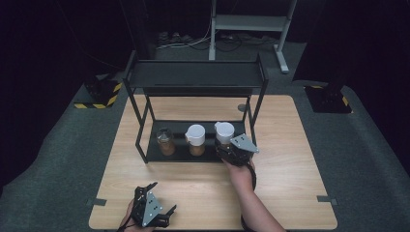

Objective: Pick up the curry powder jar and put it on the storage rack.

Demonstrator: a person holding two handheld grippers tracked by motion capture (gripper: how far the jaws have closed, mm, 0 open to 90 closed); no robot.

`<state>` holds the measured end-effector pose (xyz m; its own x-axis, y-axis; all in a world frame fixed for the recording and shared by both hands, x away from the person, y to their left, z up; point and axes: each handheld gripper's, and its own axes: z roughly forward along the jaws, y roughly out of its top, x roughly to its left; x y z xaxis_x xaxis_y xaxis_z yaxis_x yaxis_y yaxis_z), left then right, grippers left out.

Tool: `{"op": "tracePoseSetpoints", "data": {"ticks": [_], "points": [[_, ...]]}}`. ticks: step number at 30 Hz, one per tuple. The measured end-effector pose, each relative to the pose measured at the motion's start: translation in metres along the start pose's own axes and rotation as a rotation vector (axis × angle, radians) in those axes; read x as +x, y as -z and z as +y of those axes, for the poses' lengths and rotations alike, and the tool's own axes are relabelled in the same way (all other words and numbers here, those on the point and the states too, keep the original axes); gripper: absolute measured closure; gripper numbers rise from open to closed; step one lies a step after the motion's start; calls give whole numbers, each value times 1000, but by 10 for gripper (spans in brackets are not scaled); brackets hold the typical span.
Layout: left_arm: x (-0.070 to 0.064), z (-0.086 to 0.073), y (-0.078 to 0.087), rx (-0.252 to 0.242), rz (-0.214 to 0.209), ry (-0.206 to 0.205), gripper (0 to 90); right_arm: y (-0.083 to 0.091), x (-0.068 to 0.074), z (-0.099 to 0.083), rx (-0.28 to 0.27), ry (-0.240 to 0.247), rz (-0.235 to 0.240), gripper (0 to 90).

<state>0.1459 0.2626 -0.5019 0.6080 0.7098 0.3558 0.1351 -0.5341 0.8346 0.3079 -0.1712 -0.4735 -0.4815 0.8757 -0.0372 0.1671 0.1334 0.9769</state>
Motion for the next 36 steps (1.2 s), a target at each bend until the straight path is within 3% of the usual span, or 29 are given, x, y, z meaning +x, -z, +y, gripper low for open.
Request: {"op": "tracePoseSetpoints", "data": {"ticks": [36], "points": [[0,-1,0,-7,-3,4,10,-10,0,-14,26,-19,6,304]]}}
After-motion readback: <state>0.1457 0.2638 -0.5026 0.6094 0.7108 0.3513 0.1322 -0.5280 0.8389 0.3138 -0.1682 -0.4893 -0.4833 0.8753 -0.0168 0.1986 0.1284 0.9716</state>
